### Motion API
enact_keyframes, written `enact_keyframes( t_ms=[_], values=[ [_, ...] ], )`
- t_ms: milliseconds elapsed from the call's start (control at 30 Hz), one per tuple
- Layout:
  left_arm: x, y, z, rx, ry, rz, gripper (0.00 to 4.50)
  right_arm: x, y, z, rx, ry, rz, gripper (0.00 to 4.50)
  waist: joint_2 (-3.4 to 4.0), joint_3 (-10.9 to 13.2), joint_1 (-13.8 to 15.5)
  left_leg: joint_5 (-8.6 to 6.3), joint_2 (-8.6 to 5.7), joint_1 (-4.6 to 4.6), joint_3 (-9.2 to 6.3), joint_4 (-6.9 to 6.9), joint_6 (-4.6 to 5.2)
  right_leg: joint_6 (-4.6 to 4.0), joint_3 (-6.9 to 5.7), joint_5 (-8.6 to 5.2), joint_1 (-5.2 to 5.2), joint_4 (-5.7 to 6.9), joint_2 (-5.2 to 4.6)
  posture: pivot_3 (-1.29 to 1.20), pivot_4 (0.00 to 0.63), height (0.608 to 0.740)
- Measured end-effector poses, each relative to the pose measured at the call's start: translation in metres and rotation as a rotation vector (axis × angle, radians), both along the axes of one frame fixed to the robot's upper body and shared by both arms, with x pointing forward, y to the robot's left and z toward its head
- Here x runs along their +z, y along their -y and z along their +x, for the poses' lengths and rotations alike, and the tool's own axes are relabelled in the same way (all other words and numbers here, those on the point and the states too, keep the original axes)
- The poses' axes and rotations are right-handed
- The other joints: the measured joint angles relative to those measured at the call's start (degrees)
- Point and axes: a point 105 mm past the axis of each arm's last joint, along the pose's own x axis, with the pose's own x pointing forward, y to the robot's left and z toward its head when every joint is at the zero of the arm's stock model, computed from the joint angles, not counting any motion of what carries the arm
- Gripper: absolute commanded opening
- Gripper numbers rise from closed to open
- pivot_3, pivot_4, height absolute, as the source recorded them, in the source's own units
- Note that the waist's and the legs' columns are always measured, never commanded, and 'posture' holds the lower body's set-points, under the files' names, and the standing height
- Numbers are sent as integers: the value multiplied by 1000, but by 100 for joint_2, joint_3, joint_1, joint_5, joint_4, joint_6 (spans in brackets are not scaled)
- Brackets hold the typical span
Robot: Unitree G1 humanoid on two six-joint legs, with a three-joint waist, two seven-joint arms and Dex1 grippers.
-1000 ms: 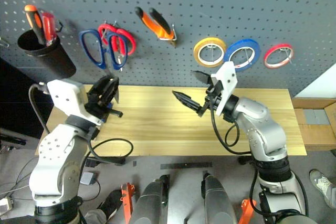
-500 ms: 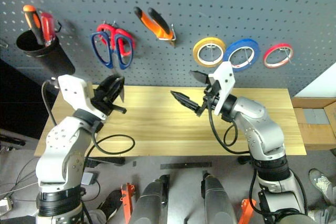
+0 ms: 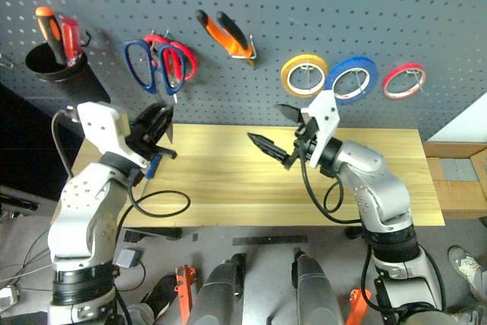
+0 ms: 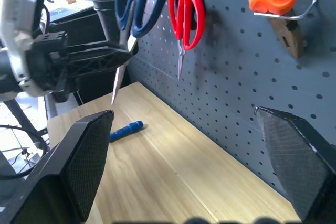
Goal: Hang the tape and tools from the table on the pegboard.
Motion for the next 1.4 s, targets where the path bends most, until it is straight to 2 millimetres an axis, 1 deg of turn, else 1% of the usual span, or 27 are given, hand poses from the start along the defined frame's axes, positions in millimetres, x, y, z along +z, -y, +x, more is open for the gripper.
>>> enact_keyframes(
  t_ms=[100,233,400,467,500,533,567,633,767,867,933,1000,1067,1133,1167,1233,1333,1400],
  values=[
    [-2,-5,7,8,-22,12,473,-1,-1,0,2,-1,-3,4500,0,0,-2,0,-1,0,0,-1,0,0,1,0,0,0,-1,33,326,740],
    [-11,-8,22,10,-81,21,469,-1,-1,0,1,-1,-4,4500,0,0,-2,0,0,0,-2,0,0,0,-3,0,-1,4,-1,31,323,740],
    [-4,-6,40,19,-111,-27,458,-1,-1,0,0,-1,-6,4500,-1,-1,-5,0,-1,0,-2,3,0,0,-2,1,0,7,-1,24,324,740],
    [-6,-8,42,35,-139,-45,1154,-1,-1,0,-1,-1,-6,4500,-1,-1,-35,0,0,1,1,2,0,-1,1,1,-1,9,-1,24,324,740],
    [-8,-10,43,53,-155,-55,1393,-1,-1,0,-2,-1,-6,4500,-1,-1,-49,0,1,3,1,2,0,-1,2,1,-3,14,-1,23,323,740],
    [-12,-15,44,74,-178,-66,1758,-1,-1,0,-3,-1,-7,4500,-1,-1,-51,0,1,3,1,2,0,-1,2,1,-7,24,-1,22,323,740],
    [-16,-19,45,93,-197,-76,2032,-1,-1,0,-4,0,-7,4500,-1,-1,-50,0,1,3,1,2,0,-3,1,0,-11,36,-1,21,322,740],
    [-24,-30,43,146,-222,-92,2774,-2,-1,1,-6,1,-12,4500,-1,-1,-41,1,0,3,-1,2,-1,-7,0,-2,-17,50,-1,21,321,740],
    [-33,-54,35,251,-243,-112,4045,-3,-2,0,-1,0,-21,4500,-4,-2,-28,1,-1,3,-1,11,-2,-7,1,-3,-17,56,-4,26,321,740],
    [-41,-71,21,287,-279,-120,4045,-11,-3,-8,35,-26,-45,4500,-5,-3,-25,1,1,3,-2,10,-2,-7,0,-3,-17,56,-5,37,328,740],
    [-56,-87,7,307,-382,-104,4045,-28,-5,-16,71,-61,-107,4500,-5,-3,-33,1,0,4,-2,8,-1,-8,0,-4,-18,55,-5,52,330,740],
    [-77,-99,-5,332,-507,-68,4045,-45,-11,-21,92,-106,-150,4500,-5,-3,-27,1,-1,7,-2,7,-2,-7,0,-8,-19,60,-4,53,330,740],
    [-100,-101,-10,351,-618,-7,4045,-49,-19,-24,113,-122,-137,4500,-5,-3,-18,4,-2,10,-2,8,-6,2,1,-13,-18,66,-3,54,330,740],
    [-119,-101,-8,359,-711,22,4045,-48,-25,-26,127,-119,-125,4500,-8,-5,15,11,-1,11,-8,13,-16,13,-5,-21,-14,64,0,55,328,740],
    [-125,-102,-7,367,-738,21,4045,-47,-26,-26,131,-117,-123,4500,-9,-4,30,12,0,10,-9,18,-18,14,-6,-21,-14,64,0,55,327,740],
    [-127,-105,-1,378,-758,-2,4045,-47,-26,-25,126,-117,-129,4500,-15,-7,67,12,-1,9,-9,24,-18,15,-6,-22,-11,63,0,51,330,740],
    [-115,-104,16,355,-737,-12,4045,-49,-27,-26,128,-120,-136,4500,-16,-7,103,12,-1,9,-8,25,-18,13,-6,-21,-11,63,0,52,334,740],
    [-114,-108,25,351,-758,-14,4045,-52,-27,-27,129,-127,-140,4500,-16,-7,109,12,-2,9,-7,24,-18,-3,-6,-11,-12,64,0,50,335,740]
  ],
)
